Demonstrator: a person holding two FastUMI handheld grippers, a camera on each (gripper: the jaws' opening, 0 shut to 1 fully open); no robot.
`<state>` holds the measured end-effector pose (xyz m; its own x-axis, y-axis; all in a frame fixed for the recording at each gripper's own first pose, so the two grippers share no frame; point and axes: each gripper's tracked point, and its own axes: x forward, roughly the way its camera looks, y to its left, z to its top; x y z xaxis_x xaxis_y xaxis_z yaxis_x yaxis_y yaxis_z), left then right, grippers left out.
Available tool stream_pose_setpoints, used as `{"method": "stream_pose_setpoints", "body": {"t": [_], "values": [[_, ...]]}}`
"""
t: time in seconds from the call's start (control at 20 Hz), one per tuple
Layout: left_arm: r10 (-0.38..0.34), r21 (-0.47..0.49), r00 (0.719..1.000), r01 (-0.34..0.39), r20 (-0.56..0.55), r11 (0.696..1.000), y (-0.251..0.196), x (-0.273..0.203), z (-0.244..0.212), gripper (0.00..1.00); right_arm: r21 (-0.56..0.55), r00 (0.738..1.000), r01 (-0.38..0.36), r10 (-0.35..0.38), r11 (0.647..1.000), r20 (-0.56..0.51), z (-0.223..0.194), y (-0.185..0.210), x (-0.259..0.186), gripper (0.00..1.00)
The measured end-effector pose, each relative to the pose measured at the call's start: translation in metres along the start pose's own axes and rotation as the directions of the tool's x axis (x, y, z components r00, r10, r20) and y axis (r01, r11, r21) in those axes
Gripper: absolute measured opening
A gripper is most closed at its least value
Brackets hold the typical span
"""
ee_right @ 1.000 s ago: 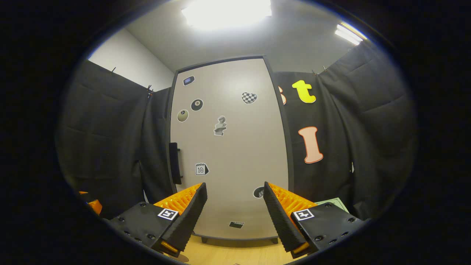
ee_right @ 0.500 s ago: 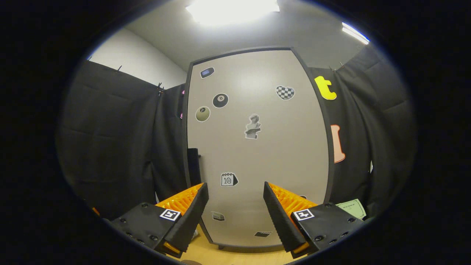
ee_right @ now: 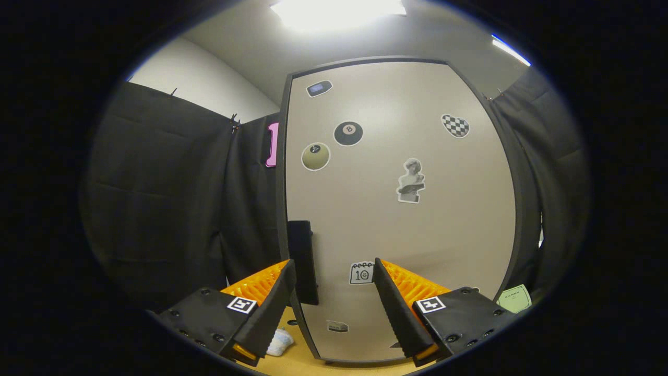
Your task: Open the cabinet door with the right hand, grasp the bottle in the cabinet with the left hand and place it on the coaster, then close the cabinet door with the right hand.
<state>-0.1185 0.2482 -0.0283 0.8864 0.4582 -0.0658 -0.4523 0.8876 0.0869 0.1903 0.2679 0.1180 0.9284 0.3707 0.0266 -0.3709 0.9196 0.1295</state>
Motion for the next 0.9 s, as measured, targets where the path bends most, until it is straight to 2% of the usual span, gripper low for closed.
{"method": "stream_pose_setpoints", "body": {"t": [0.05, 0.1, 0.2, 0.3, 0.4, 0.55, 0.7, 0.8, 0.85, 0.9], "values": [[0.006, 0.001, 1.0, -0.006, -0.002, 1.0, 0.004, 0.0, -0.001, 0.84, -0.008, 1.0, 0.001, -0.001, 1.0, -0.005, -0.001, 0.005, 0.007, 0.92], [0.014, 0.003, 1.0, -0.014, -0.001, 1.0, 0.008, 0.001, 0.0, 0.84, -0.011, 1.0, -0.003, 0.002, 1.0, -0.016, -0.005, 0.01, 0.014, 0.95], [0.026, 0.007, 1.0, -0.026, -0.002, 1.0, 0.017, 0.001, 0.0, 0.84, -0.016, 0.999, -0.013, 0.012, 1.0, -0.032, -0.01, 0.022, 0.028, 0.94], [0.031, 0.012, 0.999, -0.031, -0.005, 0.999, 0.024, 0.001, -0.003, 0.84, -0.028, 0.999, 0.012, -0.013, 1.0, -0.045, -0.016, 0.026, 0.041, 0.94], [0.037, 0.019, 0.999, -0.037, -0.01, 0.999, 0.031, 0.002, -0.004, 0.84, -0.02, 0.997, 0.029, -0.031, 0.999, -0.072, -0.026, 0.03, 0.054, 0.8], [0.042, 0.024, 0.999, -0.042, -0.012, 0.999, 0.041, 0.004, -0.005, 0.84, 0.034, 0.99, 0.049, -0.044, 0.998, -0.132, -0.037, 0.032, 0.069, 0.81], [0.042, 0.03, 0.999, -0.042, -0.009, 0.999, 0.046, 0.008, -0.007, 0.84, 0.075, 0.988, 0.076, -0.065, 0.994, -0.139, -0.035, 0.034, 0.07, 0.42], [0.034, 0.02, 0.999, -0.033, -0.01, 0.999, 0.048, 0.011, -0.008, 0.84, 0.038, 0.987, 0.083, -0.077, 0.996, -0.144, -0.034, 0.034, 0.069, 0.35], [0.027, 0.016, 1.0, -0.027, -0.009, 1.0, 0.047, 0.013, -0.007, 0.84, 0.027, 0.985, 0.082, -0.077, 0.996, -0.156, -0.035, 0.034, 0.068, 0.34], [0.019, 0.014, 1.0, -0.019, -0.007, 1.0, 0.044, 0.015, -0.008, 0.84, 0.02, 0.984, 0.075, -0.07, 0.997, -0.163, -0.036, 0.034, 0.068, 0.27]]}}
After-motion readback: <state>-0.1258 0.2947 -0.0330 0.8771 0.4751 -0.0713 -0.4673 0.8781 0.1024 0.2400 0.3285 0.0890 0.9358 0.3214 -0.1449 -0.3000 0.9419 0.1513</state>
